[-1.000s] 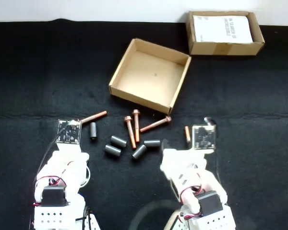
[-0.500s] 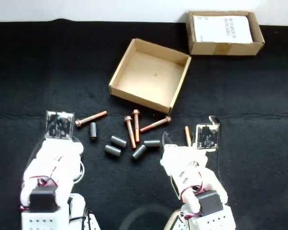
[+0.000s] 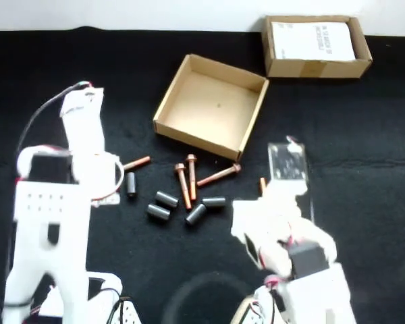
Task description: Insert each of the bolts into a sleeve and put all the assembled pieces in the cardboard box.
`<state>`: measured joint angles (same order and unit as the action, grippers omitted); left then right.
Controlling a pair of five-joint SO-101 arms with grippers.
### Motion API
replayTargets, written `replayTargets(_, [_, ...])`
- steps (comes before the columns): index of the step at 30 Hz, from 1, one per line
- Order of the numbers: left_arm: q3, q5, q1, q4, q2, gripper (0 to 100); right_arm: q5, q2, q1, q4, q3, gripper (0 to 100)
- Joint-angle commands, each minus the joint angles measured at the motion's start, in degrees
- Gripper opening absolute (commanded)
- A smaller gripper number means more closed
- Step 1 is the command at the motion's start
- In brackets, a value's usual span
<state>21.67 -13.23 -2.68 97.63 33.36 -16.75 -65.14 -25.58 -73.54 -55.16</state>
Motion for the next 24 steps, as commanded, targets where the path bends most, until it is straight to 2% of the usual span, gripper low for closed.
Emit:
replayTargets(1, [-2.7,-2.6,1.2,0.9,-2.7,1,0.3,16.0,-1.0,-8.0,16.6,31.0])
replayTargets(7, [1.0,-2.6,1.1,0.8,-4.3,1,0.2,36.5,-0.7,-12.6,29.2,31.0])
replayTargets(13, [5.9,-2.3,0.8,-1.3,-6.2,1,1.5,54.1,-0.8,-23.3,42.5,31.0])
replayTargets(19, [9.0,-2.5,0.8,-2.6,-6.0,1,14.2,67.0,-0.9,-27.3,50.1,31.0])
replayTargets(24, [9.0,-2.3,0.7,-2.4,-6.0,1,31.6,69.8,-4.1,-27.3,50.1,31.0])
